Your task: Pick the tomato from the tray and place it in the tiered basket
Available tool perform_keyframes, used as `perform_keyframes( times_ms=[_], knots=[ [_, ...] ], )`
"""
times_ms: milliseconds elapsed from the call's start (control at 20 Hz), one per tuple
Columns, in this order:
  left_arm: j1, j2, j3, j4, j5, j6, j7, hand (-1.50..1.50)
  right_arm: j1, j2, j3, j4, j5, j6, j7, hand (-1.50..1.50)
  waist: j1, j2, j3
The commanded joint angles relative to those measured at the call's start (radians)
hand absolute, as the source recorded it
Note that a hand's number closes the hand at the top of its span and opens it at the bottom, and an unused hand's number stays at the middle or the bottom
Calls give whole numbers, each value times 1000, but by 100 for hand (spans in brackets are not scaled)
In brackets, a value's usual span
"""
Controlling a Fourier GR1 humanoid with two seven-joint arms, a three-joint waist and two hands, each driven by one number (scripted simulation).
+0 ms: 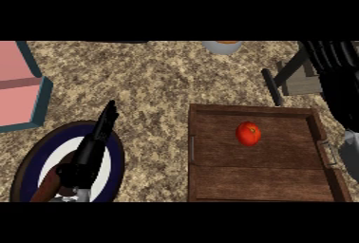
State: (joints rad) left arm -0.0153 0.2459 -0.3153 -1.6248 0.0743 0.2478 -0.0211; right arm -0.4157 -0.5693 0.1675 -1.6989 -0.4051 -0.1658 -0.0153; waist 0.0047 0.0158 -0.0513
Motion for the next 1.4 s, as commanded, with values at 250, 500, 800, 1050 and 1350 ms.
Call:
perform_keyframes(
  times_ms=[250, 500, 800, 1050, 1350],
  knots=[
    [124, 21, 112, 161, -4, 88, 16, 0, 67, -13, -275, 264, -180, 97, -143, 150, 6, -1, 55],
    [141, 10, 115, 171, 39, 57, 26, 0, 217, 162, -384, 453, -195, -241, -55, -150, -16, -3, 55],
    [78, -45, 118, 259, -20, 64, 16, 0, 282, 127, -380, 336, -199, -42, -62, -150, -8, -16, 51],
    [89, -29, 116, 237, -7, 67, 33, 0, 301, -115, -243, 281, -170, 134, 228, -150, -14, -18, 48],
    [109, -38, 110, 221, 2, 56, 37, 0, 323, -274, -103, 93, -28, 199, 380, -150, -13, -21, 48]
  ],
)
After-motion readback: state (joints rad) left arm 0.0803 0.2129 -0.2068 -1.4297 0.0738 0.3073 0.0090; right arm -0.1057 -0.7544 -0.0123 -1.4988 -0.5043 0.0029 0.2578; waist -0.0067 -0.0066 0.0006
